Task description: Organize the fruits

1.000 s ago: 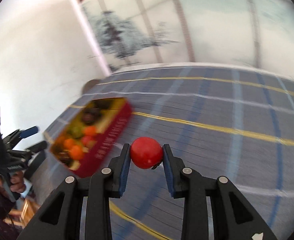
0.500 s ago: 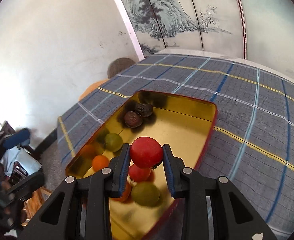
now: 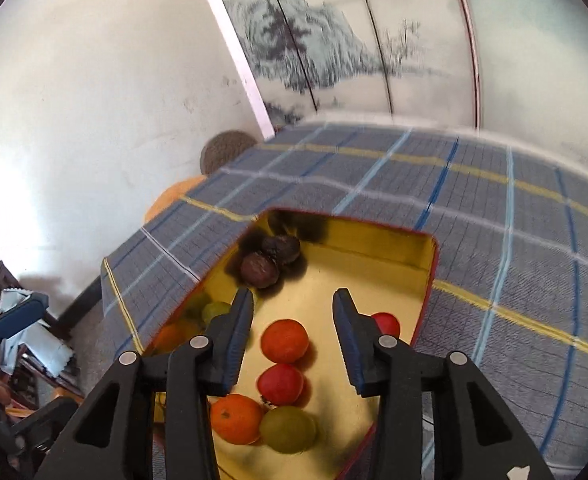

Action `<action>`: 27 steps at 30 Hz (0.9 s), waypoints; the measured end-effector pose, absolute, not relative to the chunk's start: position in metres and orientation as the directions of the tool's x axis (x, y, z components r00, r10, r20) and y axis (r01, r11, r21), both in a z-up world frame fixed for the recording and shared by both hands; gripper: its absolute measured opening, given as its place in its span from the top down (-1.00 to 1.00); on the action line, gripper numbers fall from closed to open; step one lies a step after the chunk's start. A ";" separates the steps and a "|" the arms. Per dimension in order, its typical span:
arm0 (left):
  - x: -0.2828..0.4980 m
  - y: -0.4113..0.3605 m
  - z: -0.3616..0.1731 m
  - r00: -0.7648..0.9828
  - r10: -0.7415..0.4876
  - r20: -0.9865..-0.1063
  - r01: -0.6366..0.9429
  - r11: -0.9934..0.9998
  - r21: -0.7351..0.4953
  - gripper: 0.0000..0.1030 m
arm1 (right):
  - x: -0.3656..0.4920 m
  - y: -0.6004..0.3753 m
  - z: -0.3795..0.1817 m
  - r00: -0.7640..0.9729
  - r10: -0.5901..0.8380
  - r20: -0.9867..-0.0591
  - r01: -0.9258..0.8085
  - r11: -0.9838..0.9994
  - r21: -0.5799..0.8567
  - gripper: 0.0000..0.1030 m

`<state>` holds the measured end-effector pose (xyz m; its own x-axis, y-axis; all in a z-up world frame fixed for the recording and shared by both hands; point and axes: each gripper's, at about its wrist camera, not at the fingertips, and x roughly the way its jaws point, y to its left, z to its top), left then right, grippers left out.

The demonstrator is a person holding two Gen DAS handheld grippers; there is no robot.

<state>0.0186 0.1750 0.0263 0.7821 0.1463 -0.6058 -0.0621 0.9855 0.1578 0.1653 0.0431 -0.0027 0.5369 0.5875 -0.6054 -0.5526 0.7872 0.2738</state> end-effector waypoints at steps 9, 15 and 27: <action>0.006 0.180 0.045 0.806 0.132 -0.577 -0.096 0.991 0.093 -0.80 | 0.073 0.011 0.049 0.737 0.534 -0.415 -0.516 0.840 0.166 -0.79; -0.007 0.178 0.058 0.825 0.127 -0.551 -0.101 0.992 0.079 -0.86 | 0.032 0.003 0.071 0.795 0.507 -0.333 -0.505 0.857 0.099 -0.88; -0.034 0.169 0.079 0.858 0.113 -0.500 -0.079 0.993 0.089 -0.95 | -0.003 0.003 0.094 0.816 0.511 -0.272 -0.519 0.854 0.048 -0.93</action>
<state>-0.0341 0.1690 0.0794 0.8584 0.1130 -0.5004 -0.0788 0.9929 0.0890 -0.0031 0.0032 0.0941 0.8156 0.5108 -0.2719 -0.5187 0.8536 0.0477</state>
